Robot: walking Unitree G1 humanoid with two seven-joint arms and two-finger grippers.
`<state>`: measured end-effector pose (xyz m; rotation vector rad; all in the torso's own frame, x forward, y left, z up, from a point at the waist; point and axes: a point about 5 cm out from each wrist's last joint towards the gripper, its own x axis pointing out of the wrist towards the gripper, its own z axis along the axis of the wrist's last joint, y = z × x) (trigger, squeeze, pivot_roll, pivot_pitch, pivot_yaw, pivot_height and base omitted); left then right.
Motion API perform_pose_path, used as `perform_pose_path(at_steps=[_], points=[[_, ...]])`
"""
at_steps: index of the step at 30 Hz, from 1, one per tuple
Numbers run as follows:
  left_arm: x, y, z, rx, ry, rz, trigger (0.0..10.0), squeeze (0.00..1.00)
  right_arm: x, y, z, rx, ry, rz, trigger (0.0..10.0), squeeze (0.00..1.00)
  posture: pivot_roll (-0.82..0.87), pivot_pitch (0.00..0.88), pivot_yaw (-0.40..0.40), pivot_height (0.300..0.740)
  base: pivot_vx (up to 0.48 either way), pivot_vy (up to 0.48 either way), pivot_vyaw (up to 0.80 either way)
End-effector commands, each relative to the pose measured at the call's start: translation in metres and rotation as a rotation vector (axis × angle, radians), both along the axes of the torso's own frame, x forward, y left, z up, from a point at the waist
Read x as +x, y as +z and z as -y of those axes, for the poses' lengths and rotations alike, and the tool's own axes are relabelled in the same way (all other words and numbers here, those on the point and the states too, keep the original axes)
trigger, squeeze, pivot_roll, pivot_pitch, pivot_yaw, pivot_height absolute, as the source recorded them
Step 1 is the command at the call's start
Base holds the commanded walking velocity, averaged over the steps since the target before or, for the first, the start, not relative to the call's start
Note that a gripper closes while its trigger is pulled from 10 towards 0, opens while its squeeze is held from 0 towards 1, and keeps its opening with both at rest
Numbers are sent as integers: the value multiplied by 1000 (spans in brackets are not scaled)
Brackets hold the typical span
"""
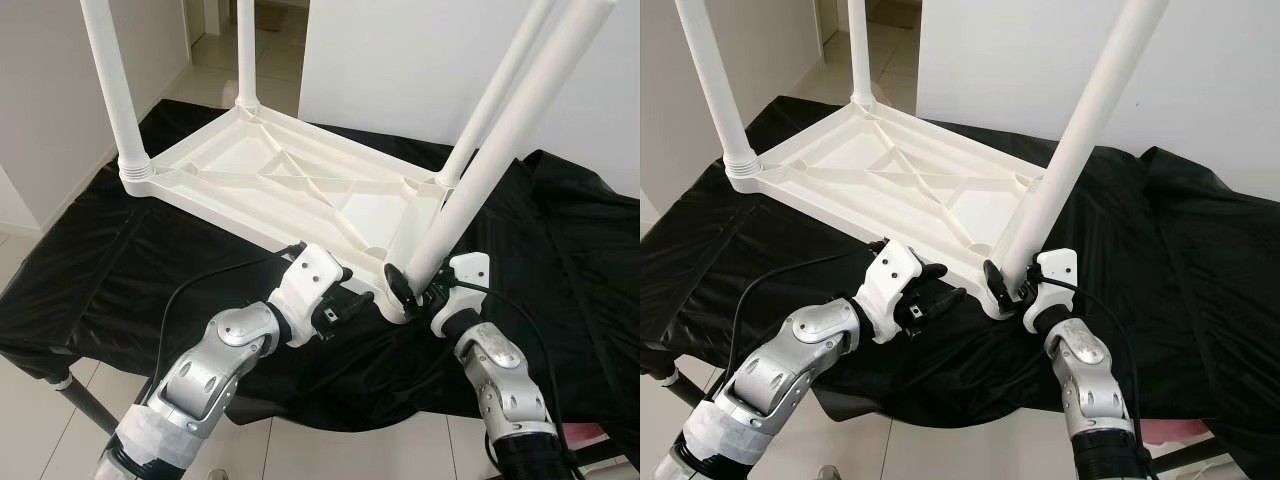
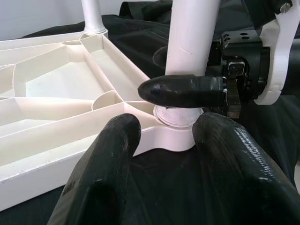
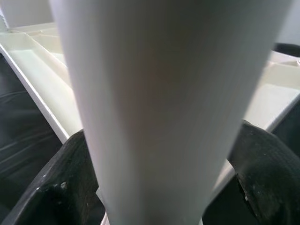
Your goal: Building children table
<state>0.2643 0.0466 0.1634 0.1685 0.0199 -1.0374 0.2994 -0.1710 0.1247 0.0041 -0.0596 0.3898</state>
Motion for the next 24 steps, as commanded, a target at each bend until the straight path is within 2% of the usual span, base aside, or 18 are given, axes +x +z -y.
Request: perform_pose_path(at_steps=[1,6,7,8,13,24], points=[[1,3,1,0,-36,6,10000,0,3,-1,0,-16,34,-1,10000,0,38,33,-103,740,0,0,0],[2,4,0,1,-31,10,10000,0,11,-1,-4,-37,95,5,10000,0,43,35,-104,740,0,0,0],[2,4,0,1,-28,11,10000,0,12,-2,-4,-35,107,4,2784,0,49,38,-108,740,0,0,0],[2,4,-1,0,-26,11,10000,0,13,-3,-4,-30,115,0,0,0,51,38,-108,740,0,0,0],[2,4,-3,2,-14,10,10000,0,15,-11,1,-50,132,-20,0,0,55,42,-112,740,0,0,0],[2,5,-2,-2,-14,9,10000,0,14,-13,4,-42,142,-10,0,0,47,43,-108,740,0,0,0]])
